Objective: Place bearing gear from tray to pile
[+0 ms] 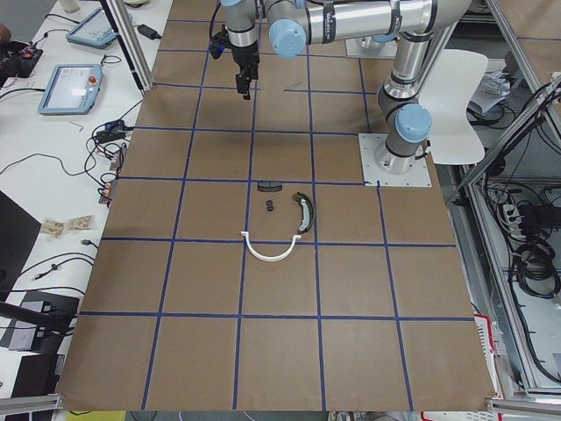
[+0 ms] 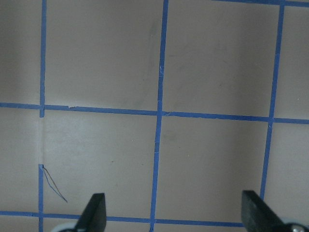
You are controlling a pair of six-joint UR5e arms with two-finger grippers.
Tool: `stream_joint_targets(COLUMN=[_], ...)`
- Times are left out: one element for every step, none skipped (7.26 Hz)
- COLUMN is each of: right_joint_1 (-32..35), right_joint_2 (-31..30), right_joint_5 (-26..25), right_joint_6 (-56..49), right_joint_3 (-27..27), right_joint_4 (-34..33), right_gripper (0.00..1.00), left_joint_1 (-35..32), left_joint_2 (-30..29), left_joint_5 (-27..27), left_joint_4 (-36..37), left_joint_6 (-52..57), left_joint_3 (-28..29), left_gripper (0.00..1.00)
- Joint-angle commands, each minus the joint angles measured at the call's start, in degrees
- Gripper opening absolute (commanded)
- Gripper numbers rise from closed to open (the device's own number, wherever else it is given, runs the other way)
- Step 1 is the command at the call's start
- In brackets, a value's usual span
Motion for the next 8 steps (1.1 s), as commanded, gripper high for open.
stream_joint_targets(right_joint_1=[-0.06, -0.06, -0.06, -0.06, -0.14, -0.06, -0.14, -0.14], right_joint_2=[0.0, 0.0, 0.09, 0.0, 0.09, 0.0, 0.09, 0.09], right_joint_5=[-0.03, -0.03, 0.06, 0.06, 0.06, 0.06, 0.06, 0.06], right_joint_6=[0.0, 0.0, -0.09, -0.09, -0.09, -0.09, -0.09, -0.09], right_joint_3=[0.0, 0.0, 0.0, 0.0, 0.0, 0.0, 0.0, 0.0], right_joint_4=[0.0, 0.0, -0.09, -0.09, -0.09, -0.09, -0.09, -0.09], right_gripper=[1.0, 1.0, 1.0, 1.0, 1.0, 1.0, 1.0, 1.0], left_joint_1=[-3.8, -4.86, -6.26, -6.71, -6.72, -6.72, -6.72, -6.72], left_joint_2=[4.12, 3.97, 5.36, 6.5, 7.99, 8.79, 9.23, 9.67], left_joint_5=[0.25, -0.01, -0.45, -0.1, -0.01, 0.25, 0.25, 0.25], left_joint_4=[-2.42, -2.6, -2.51, -2.51, -1.38, 0.81, 0.74, 0.39], left_joint_6=[-2.57, -6.67, -9.14, -10.04, -10.22, -9.79, -9.96, -9.96], left_joint_3=[-0.3, -0.3, -1.52, -3.79, -6.69, -8.54, -7.86, -7.68], left_gripper=[1.0, 1.0, 1.0, 1.0, 1.0, 1.0, 1.0, 1.0])
